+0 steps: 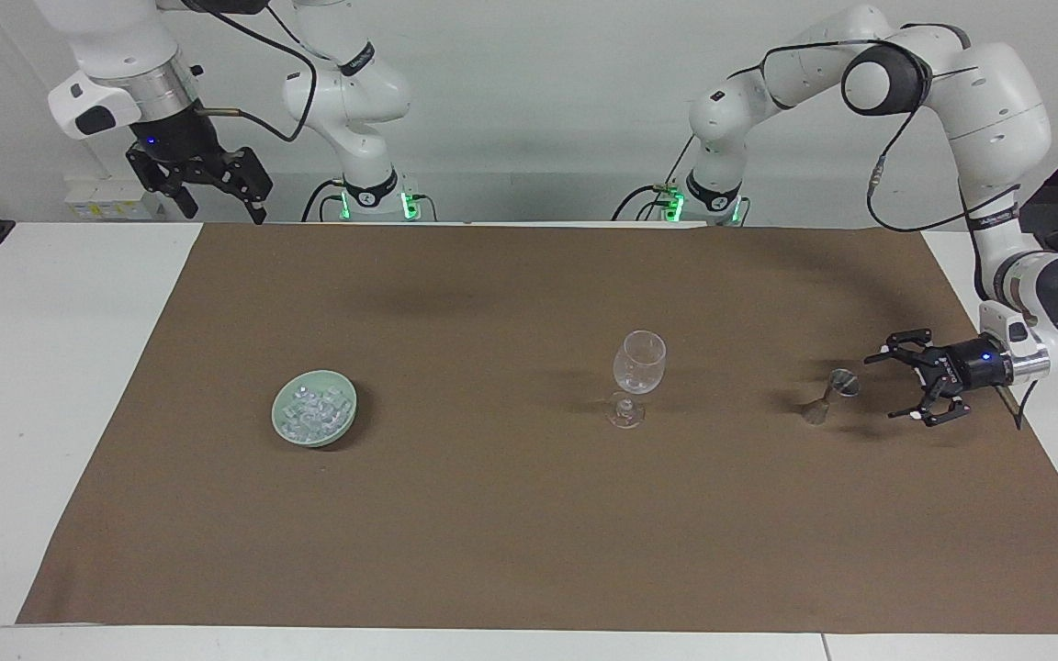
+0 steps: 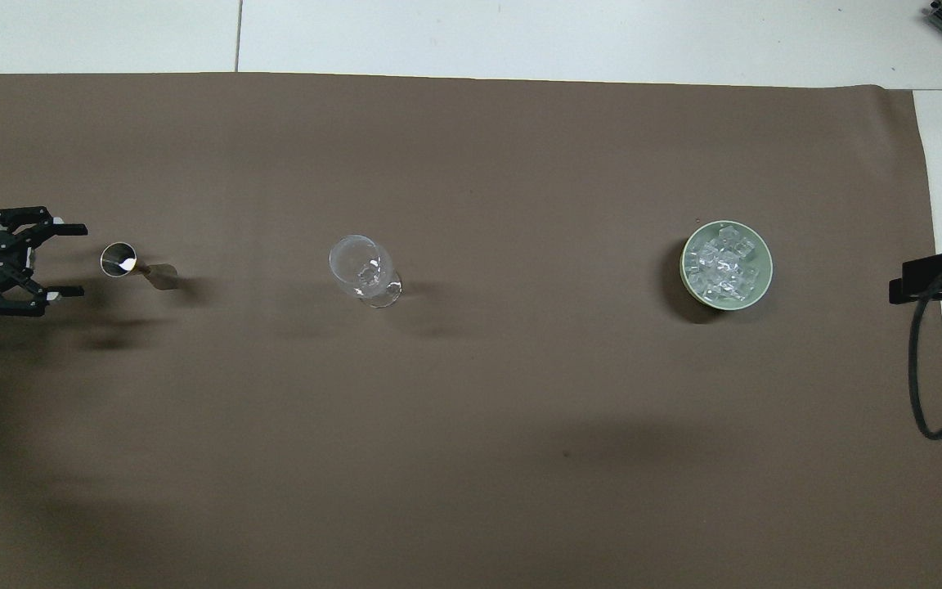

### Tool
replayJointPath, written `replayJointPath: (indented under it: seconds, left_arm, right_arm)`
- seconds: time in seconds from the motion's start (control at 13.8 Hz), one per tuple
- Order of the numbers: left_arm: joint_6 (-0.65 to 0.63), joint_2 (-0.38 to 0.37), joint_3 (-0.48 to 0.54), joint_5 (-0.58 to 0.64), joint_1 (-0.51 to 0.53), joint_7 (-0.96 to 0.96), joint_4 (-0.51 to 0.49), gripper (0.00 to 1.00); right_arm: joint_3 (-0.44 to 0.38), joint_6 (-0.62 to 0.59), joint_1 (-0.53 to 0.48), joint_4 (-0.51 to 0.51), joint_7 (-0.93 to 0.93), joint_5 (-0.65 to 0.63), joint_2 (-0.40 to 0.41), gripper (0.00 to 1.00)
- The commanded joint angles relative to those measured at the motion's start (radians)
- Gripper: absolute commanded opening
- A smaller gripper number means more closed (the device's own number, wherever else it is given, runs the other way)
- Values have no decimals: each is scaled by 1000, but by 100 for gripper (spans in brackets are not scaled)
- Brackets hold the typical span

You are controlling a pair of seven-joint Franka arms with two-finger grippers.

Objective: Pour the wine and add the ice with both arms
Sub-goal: 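Reach the left gripper forward to the small silver cup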

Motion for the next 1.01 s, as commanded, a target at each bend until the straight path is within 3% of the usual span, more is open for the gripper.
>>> replayJointPath:
  seconds: [0.0, 0.36, 0.94]
  left_arm:
    - [-48, 52, -11, -80, 21, 46, -3, 100]
    - [-84, 112, -61, -137, 54, 147, -3, 100]
    - [-85, 137, -70, -151, 48, 218, -11, 100]
  right_arm:
    - [-4, 12, 1, -21, -19, 12, -20, 100]
    - [-4, 12, 1, -21, -19, 10, -20, 100]
    - [-4, 12, 1, -21, -19, 12, -20, 100]
